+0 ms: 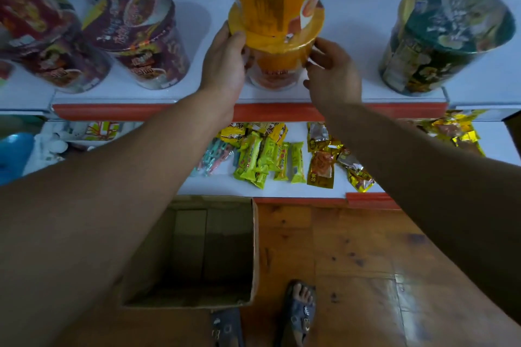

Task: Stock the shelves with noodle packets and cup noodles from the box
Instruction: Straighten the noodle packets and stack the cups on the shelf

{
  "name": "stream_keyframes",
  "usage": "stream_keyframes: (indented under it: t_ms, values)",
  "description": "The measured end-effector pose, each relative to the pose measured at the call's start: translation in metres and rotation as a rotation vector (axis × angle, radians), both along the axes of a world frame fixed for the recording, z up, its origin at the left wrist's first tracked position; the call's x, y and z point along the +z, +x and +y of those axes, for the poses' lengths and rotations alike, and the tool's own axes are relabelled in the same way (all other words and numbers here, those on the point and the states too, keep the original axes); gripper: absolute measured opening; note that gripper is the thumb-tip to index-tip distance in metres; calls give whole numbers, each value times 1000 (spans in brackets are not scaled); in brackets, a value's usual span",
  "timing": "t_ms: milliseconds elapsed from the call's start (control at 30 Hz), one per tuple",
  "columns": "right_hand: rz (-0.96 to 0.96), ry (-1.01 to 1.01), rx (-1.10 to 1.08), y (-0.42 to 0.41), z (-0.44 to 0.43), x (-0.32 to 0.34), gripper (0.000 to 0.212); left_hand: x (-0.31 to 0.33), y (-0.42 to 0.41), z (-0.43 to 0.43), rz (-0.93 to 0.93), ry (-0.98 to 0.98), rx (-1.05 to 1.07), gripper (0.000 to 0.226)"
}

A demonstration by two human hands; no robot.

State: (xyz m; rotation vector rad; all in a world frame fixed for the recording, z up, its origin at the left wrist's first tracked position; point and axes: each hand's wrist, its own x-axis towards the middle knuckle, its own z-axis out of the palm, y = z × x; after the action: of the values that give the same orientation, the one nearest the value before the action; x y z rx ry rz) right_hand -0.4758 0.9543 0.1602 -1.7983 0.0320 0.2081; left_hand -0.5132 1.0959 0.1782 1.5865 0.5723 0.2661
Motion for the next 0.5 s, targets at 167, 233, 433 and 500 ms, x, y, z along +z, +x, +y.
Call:
stream_keyframes:
  t_ms: [167, 233, 433, 500]
  values:
    - [15, 26, 21, -4, 13, -3, 42, 0, -11, 16, -1, 53, 25, 26]
    - [27, 25, 32, 0, 20, -2, 46, 0, -11, 23, -6, 86, 22, 29]
    - [8, -76, -22, 4, 25, -1, 51, -2, -9, 34, -48, 330, -11, 54]
    - [-61, -88, -48, 3, 26, 8, 58, 0, -10, 33, -109, 387, 32, 48]
